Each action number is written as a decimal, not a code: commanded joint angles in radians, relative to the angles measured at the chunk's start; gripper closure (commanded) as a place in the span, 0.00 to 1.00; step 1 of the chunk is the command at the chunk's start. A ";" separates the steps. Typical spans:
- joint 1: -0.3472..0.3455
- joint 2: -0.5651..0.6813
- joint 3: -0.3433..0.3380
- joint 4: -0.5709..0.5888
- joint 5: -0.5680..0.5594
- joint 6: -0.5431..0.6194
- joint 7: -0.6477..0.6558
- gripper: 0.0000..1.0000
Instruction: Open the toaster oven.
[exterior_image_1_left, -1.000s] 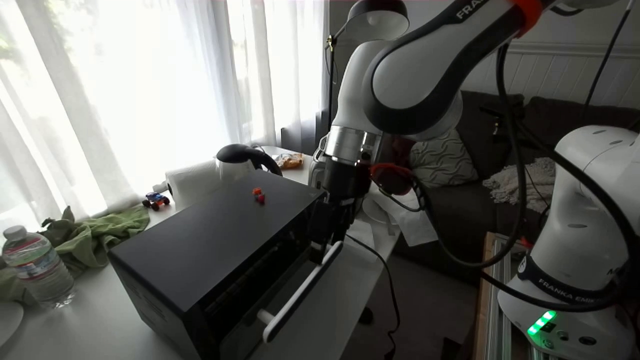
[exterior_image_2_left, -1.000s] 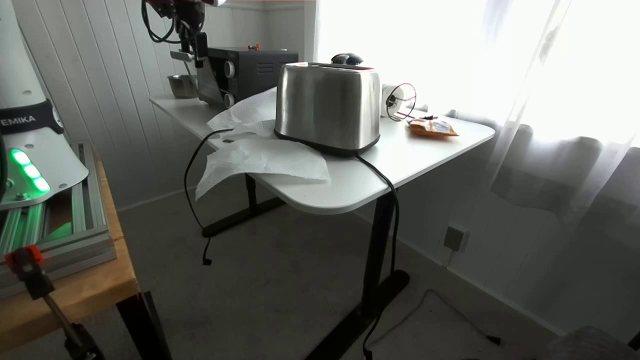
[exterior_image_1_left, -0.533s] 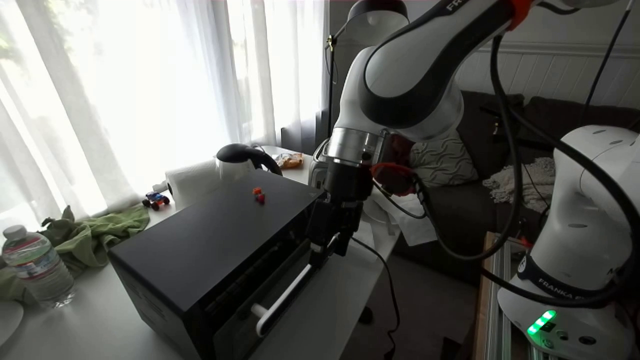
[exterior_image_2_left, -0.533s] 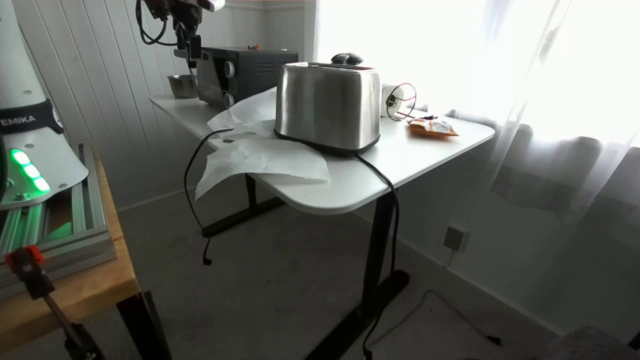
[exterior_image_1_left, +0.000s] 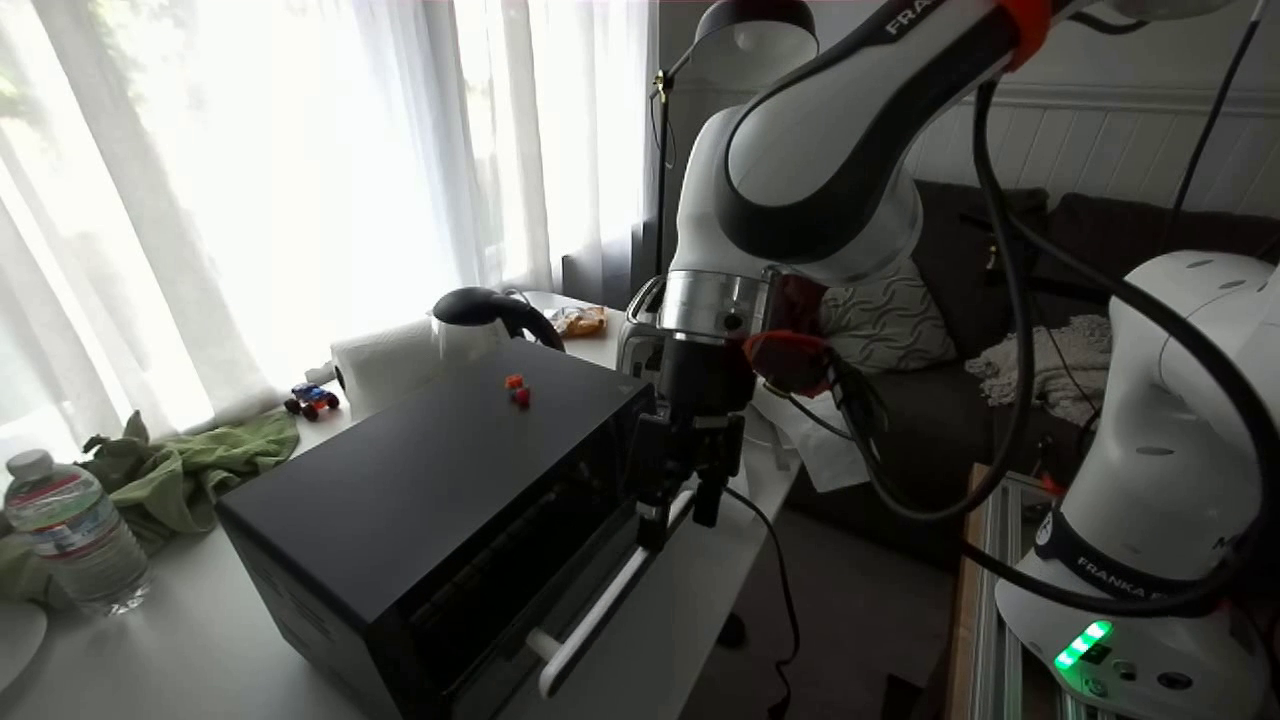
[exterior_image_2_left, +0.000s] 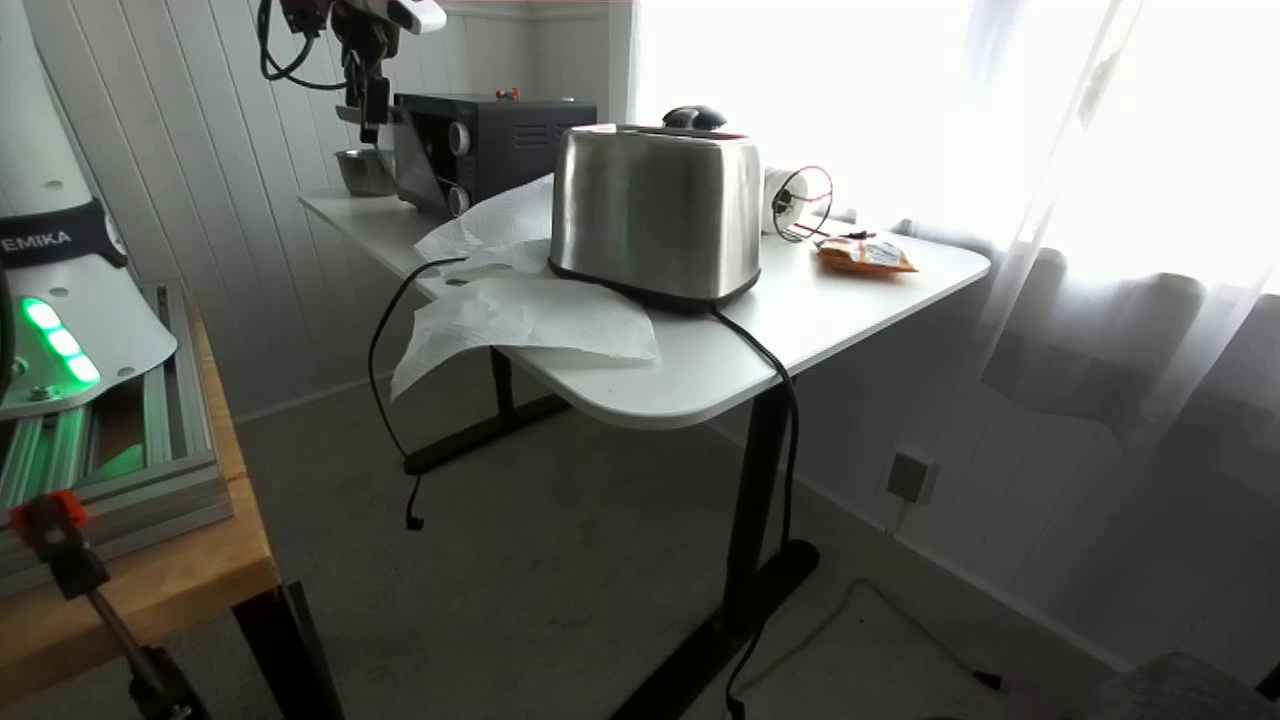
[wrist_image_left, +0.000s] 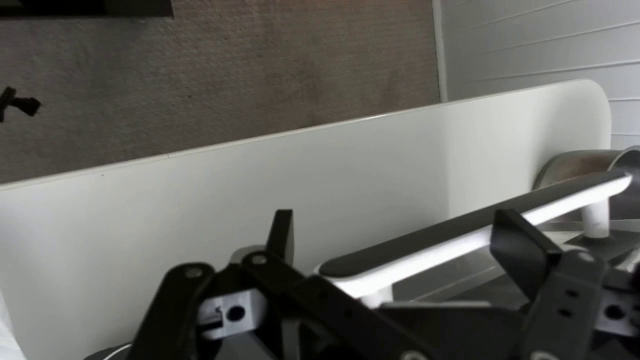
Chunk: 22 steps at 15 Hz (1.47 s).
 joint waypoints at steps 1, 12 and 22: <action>-0.022 0.027 0.015 -0.024 -0.046 0.016 0.043 0.00; -0.021 0.059 0.010 -0.061 -0.147 -0.078 0.002 0.00; -0.029 -0.013 -0.038 -0.115 -0.137 -0.165 -0.201 0.00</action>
